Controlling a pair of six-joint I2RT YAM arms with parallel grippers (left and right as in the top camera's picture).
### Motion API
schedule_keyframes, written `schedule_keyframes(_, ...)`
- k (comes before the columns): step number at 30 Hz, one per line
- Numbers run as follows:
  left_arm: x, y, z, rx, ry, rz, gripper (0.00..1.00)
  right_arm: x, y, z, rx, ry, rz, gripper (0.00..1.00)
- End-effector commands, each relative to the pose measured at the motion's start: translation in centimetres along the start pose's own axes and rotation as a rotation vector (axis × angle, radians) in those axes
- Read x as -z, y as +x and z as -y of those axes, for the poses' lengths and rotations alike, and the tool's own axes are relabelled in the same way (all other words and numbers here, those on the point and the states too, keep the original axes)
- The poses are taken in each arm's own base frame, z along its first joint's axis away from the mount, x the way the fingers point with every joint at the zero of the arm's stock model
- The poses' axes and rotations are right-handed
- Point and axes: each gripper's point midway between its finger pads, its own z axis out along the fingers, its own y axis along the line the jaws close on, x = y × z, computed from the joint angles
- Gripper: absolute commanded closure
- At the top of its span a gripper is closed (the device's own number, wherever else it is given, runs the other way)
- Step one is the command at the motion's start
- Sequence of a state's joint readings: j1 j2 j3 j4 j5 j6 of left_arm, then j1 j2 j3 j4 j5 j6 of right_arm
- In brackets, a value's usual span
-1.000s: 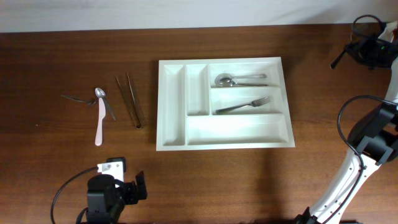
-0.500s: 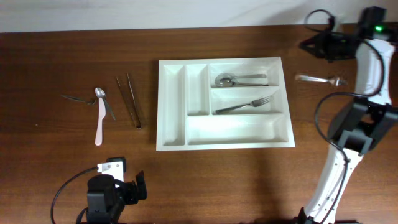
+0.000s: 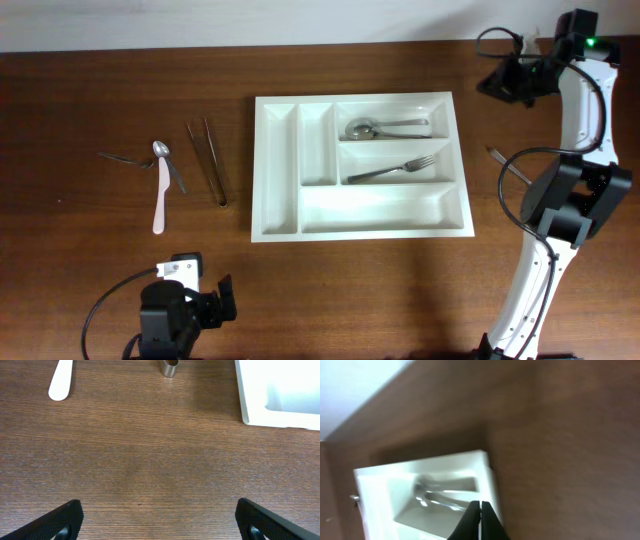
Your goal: Pack container
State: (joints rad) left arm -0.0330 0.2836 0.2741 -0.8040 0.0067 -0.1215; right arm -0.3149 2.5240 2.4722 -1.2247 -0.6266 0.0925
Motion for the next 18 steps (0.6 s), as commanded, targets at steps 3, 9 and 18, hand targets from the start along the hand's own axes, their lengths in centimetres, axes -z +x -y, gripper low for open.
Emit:
schedule_keyframes(3, 0.3, -0.6, 0.0, 0.012, -0.004, 0.018, 0.01, 2.4, 2.6, 7.5, 0.019, 0.428, -0.104, 0.82)
schedule_keyframes(9, 0.3, -0.6, 0.0, 0.012, -0.004, 0.018, 0.01, 4.0, 5.7, 9.9, -0.017, 0.591, -0.227, 0.66)
schedule_keyframes(18, 0.3, -0.6, 0.0, 0.012, -0.004, 0.018, 0.01, 2.8, 10.9, 13.5, -0.062, 0.696, -0.426, 0.50)
